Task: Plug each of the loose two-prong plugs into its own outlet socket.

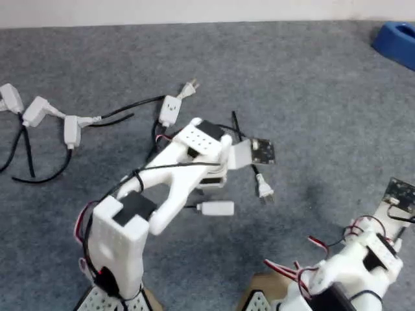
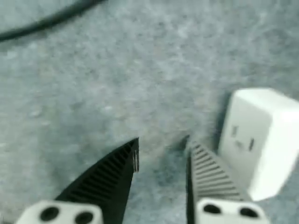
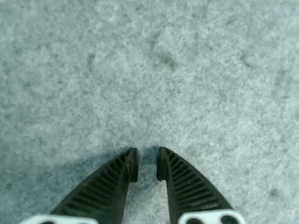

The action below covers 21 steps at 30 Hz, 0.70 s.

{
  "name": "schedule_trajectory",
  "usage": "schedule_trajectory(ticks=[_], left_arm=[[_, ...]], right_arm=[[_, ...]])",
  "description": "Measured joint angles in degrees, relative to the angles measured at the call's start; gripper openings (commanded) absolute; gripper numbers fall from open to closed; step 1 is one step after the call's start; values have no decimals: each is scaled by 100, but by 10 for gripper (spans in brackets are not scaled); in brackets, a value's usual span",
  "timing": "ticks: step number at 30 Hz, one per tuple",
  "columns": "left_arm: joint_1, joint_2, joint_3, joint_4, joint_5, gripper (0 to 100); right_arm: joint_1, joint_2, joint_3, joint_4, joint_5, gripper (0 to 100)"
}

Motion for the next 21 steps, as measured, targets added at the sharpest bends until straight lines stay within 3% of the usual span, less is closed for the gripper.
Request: schedule_trajectory(ticks=[10,16,21], left_arm=[[-44,-26,-185,149,-44,178],[-158,-598,-941,1029,-18,178],[-255,-1257,-1776,2224,-9,171]], right_arm=[[0,0,0,0,0,91],[0,0,0,0,0,91],[0,0,0,0,0,91]])
